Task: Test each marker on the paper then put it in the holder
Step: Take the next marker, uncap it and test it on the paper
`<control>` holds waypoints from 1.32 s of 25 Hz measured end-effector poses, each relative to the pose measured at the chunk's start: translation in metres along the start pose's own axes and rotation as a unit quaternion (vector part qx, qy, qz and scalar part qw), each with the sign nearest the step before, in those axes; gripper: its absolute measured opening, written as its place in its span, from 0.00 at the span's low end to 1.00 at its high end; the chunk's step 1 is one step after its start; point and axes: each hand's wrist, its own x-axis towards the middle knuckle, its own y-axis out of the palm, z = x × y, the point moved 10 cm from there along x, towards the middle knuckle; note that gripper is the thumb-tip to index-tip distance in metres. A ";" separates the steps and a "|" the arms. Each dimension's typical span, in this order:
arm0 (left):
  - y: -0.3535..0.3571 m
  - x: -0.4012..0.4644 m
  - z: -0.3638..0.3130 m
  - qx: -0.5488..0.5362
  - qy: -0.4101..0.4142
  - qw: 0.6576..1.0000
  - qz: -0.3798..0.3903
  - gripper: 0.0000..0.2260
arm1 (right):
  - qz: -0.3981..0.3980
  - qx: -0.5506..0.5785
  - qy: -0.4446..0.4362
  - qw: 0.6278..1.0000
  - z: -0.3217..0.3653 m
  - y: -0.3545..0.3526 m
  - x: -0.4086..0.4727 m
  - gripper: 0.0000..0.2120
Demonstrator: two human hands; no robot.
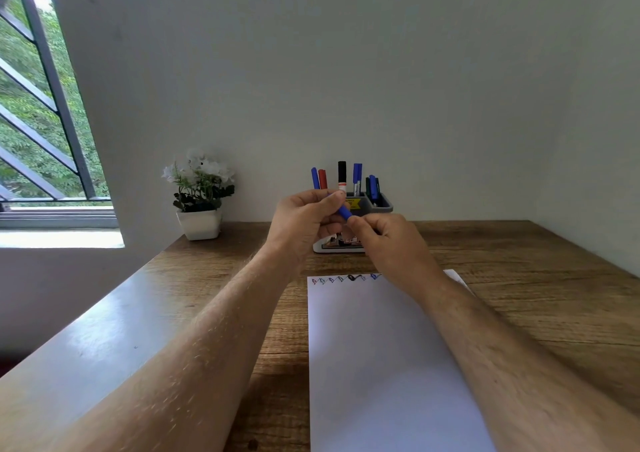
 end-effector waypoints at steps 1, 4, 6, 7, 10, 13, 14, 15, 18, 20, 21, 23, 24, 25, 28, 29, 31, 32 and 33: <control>-0.002 0.000 0.001 0.005 0.001 1.000 -0.004 0.10 | 0.000 -0.022 -0.003 1.000 0.000 0.001 0.001 0.15; -0.003 0.001 0.002 0.009 0.004 1.000 -0.013 0.10 | -0.009 -0.055 -0.005 0.998 0.001 -0.001 0.002 0.16; -0.002 0.001 0.001 0.010 0.007 1.000 -0.018 0.11 | -0.015 -0.073 -0.009 0.997 0.004 -0.005 0.001 0.17; -0.002 0.002 0.000 0.011 0.008 1.000 -0.019 0.11 | -0.016 -0.081 -0.010 0.997 0.005 -0.006 0.001 0.17; -0.004 0.002 -0.001 0.006 0.009 1.000 -0.026 0.11 | -0.025 -0.097 -0.001 0.995 0.004 -0.010 0.003 0.20; -0.006 0.002 -0.003 0.002 0.017 0.999 -0.029 0.09 | -0.030 -0.086 0.002 0.996 0.001 -0.011 0.002 0.22; -0.006 0.002 -0.004 0.002 0.022 0.999 -0.033 0.08 | -0.026 -0.077 0.003 0.997 0.000 -0.010 0.002 0.22; -0.008 0.001 -0.005 0.002 0.027 0.999 -0.040 0.08 | -0.022 -0.073 0.006 0.997 -0.001 -0.008 0.001 0.21; -0.015 0.000 -0.006 0.004 0.028 0.997 -0.069 0.05 | -0.008 -0.105 0.012 0.994 -0.002 -0.006 0.000 0.16; -0.022 -0.001 -0.006 -0.010 0.019 0.996 -0.091 0.04 | -0.009 -0.130 0.013 0.991 -0.005 -0.007 0.000 0.13; -0.025 -0.002 -0.006 -0.024 0.012 0.994 -0.103 0.04 | -0.016 -0.137 0.018 0.990 -0.007 -0.008 0.000 0.13; -0.029 -0.003 -0.004 -0.056 -0.002 0.991 -0.120 0.05 | -0.044 -0.122 0.030 0.991 -0.011 -0.013 0.000 0.15; -0.028 -0.003 -0.003 -0.067 -0.009 0.990 -0.121 0.06 | -0.060 -0.095 0.033 0.993 -0.012 -0.016 0.000 0.16; -0.026 -0.002 -0.002 -0.077 -0.018 0.990 -0.117 0.06 | -0.071 -0.057 0.033 0.995 -0.010 -0.019 0.000 0.15; -0.016 -0.001 -0.001 -0.097 -0.036 0.991 -0.088 0.09 | -0.078 0.030 0.021 0.996 -0.003 -0.021 0.000 0.14; -0.013 -0.001 -0.002 -0.095 -0.032 0.992 -0.078 0.11 | -0.075 0.051 0.019 0.996 -0.002 -0.020 0.000 0.14; -0.007 0.000 -0.006 -0.074 -0.010 0.995 -0.058 0.14 | -0.067 0.080 0.016 0.994 -0.002 -0.016 0.001 0.15; -0.005 0.000 -0.008 -0.067 -0.001 0.996 -0.052 0.14 | -0.066 0.088 0.017 0.994 -0.002 -0.016 0.001 0.15; -0.003 -0.001 -0.009 -0.064 0.003 0.997 -0.046 0.14 | -0.069 0.090 0.020 0.993 -0.003 -0.016 0.001 0.15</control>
